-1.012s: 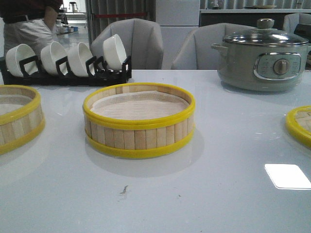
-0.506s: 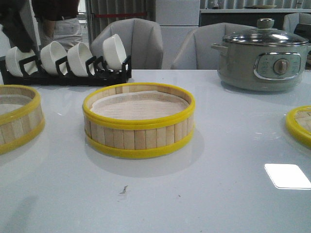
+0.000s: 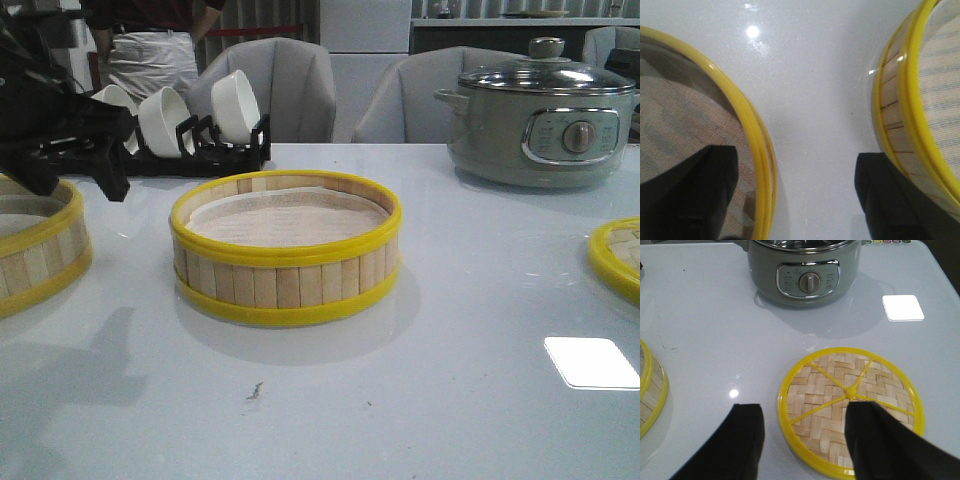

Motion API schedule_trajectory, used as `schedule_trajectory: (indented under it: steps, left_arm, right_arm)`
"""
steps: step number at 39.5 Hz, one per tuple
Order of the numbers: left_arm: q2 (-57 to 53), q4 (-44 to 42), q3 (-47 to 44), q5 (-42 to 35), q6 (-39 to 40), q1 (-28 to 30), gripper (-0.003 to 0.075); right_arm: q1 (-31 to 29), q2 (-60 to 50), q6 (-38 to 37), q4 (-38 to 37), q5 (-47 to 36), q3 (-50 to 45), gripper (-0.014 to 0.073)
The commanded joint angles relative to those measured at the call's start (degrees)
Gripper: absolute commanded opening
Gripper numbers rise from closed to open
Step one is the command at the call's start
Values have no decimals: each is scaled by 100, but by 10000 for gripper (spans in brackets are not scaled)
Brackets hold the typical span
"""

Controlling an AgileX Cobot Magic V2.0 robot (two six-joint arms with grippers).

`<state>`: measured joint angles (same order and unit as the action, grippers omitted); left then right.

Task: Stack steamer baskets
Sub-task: 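Reach the left gripper down and grasp the rim of the nearby bamboo basket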

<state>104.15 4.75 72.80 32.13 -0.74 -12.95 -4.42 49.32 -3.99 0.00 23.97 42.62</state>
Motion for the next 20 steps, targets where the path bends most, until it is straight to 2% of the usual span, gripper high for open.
schedule_trajectory:
  steps: [1,20]
  left_arm:
    - [-66,23,224,-305,30,-27,539]
    - [195,3,224,-351,30,186,539]
  right_arm:
    - [-13,-34,5,0,-404,218,477]
    - [-13,-34,5,37,-405,218,477]
